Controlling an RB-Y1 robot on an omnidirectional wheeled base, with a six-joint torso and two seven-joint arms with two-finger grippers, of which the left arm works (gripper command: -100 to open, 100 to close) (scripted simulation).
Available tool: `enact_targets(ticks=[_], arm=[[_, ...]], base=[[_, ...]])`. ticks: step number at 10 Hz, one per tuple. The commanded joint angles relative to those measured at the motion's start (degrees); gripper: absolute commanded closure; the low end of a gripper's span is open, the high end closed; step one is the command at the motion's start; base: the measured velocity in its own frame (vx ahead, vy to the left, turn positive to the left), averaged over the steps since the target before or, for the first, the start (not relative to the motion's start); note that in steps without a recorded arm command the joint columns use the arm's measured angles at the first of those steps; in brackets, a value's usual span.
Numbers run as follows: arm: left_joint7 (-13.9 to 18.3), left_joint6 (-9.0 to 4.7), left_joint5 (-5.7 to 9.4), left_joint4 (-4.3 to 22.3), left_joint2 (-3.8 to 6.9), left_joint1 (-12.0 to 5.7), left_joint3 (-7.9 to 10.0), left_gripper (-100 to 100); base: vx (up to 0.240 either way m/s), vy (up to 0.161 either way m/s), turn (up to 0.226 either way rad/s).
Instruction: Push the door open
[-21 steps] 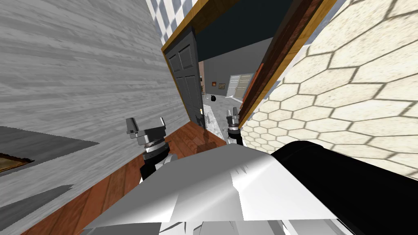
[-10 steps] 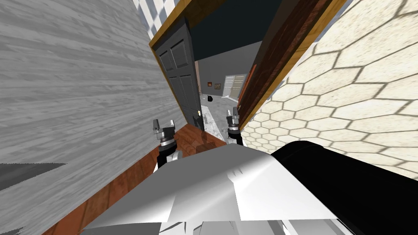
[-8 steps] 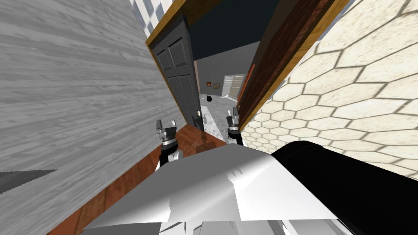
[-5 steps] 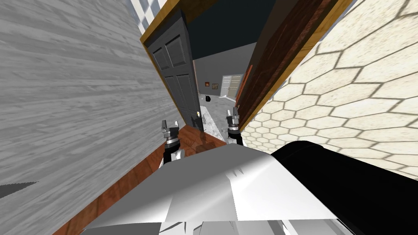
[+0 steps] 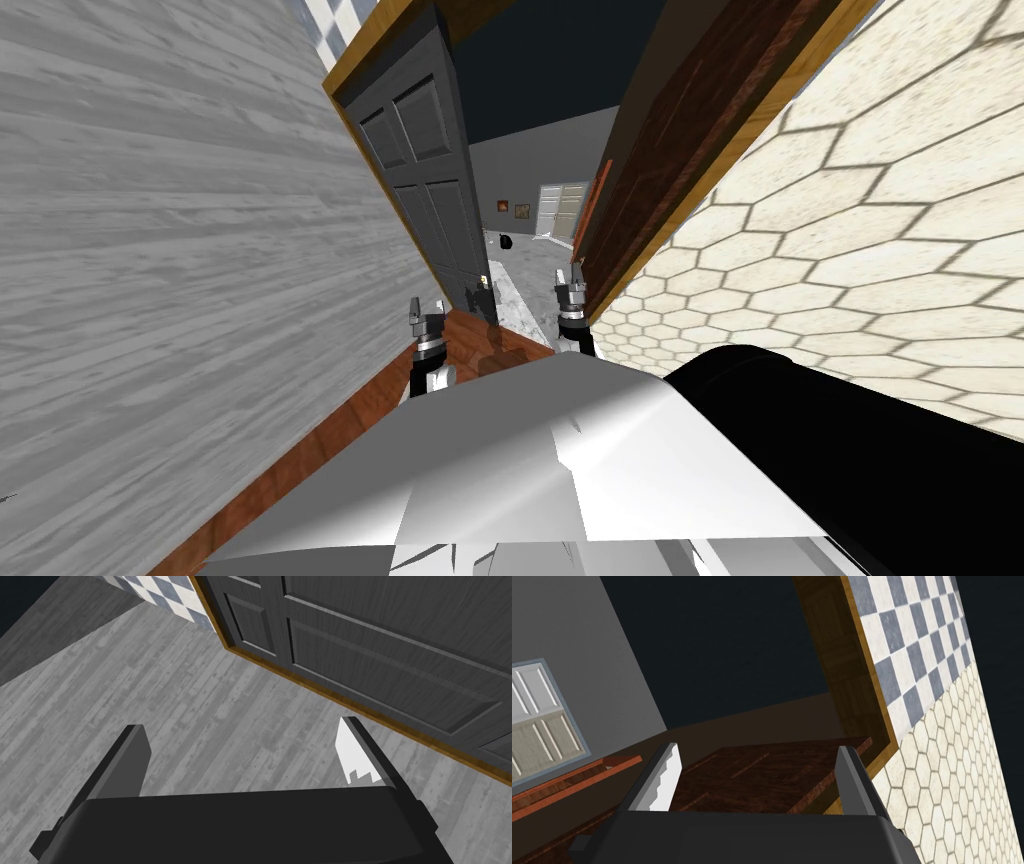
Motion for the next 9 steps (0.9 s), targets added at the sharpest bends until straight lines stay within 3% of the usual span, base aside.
enact_targets(ticks=[1,4,5,9], arm=[[-0.26,-0.30,0.08,2.50,0.02,-1.19,-0.29,-100],[-0.69,-1.17,0.36,7.89,0.29,-3.78,-1.07,-100],[-0.69,-1.17,0.36,8.66,0.29,-3.78,-1.07,-100],[-1.15,-2.07,0.65,15.06,0.52,-6.47,-1.88,-100]], base=[[0.047,0.037,-0.097],[0.080,0.062,-0.129],[0.065,0.058,-0.041],[0.047,0.056,-0.088]])
